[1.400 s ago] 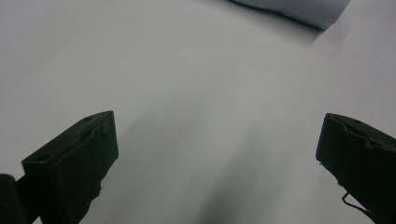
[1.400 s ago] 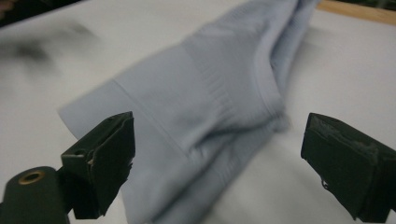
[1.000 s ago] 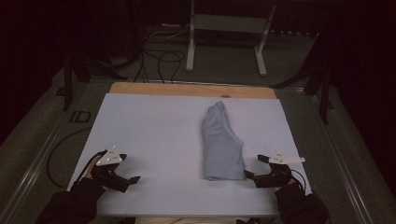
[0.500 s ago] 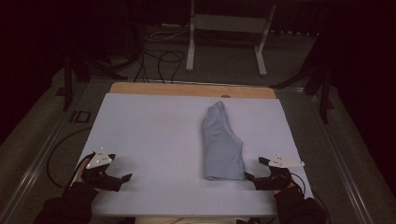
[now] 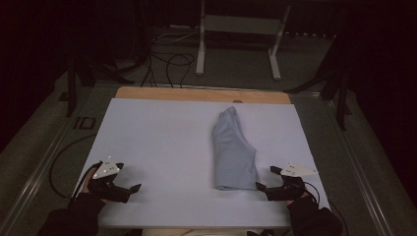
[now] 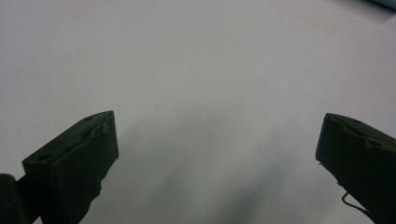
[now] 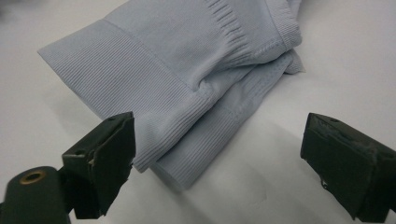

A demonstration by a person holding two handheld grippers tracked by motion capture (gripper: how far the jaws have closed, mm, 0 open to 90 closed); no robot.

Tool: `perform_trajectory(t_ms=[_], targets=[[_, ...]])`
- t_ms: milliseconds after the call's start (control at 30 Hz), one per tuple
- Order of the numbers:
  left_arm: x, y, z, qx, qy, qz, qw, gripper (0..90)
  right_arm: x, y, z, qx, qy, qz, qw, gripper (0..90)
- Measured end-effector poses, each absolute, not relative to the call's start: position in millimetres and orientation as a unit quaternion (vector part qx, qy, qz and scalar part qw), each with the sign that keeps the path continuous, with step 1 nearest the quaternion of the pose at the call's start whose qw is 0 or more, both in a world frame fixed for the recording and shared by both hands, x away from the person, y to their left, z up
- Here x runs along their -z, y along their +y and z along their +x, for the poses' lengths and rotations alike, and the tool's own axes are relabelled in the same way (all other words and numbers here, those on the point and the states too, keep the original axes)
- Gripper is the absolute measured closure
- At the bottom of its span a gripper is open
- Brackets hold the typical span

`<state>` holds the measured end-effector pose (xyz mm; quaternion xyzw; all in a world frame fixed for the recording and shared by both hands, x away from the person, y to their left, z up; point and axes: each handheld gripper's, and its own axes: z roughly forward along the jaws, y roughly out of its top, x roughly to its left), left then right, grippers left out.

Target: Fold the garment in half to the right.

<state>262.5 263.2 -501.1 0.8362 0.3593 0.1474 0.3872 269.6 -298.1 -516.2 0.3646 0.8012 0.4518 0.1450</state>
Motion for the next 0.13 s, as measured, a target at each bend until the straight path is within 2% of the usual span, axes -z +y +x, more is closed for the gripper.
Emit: perform_trajectory(t_ms=[133], targets=[[500.1, 260.9, 262.1, -0.148, 0.354, 0.838, 0.387, 0.2, 515.5, -297.9, 268.9, -0.452, 0.801, 0.364, 0.144, 10.0]])
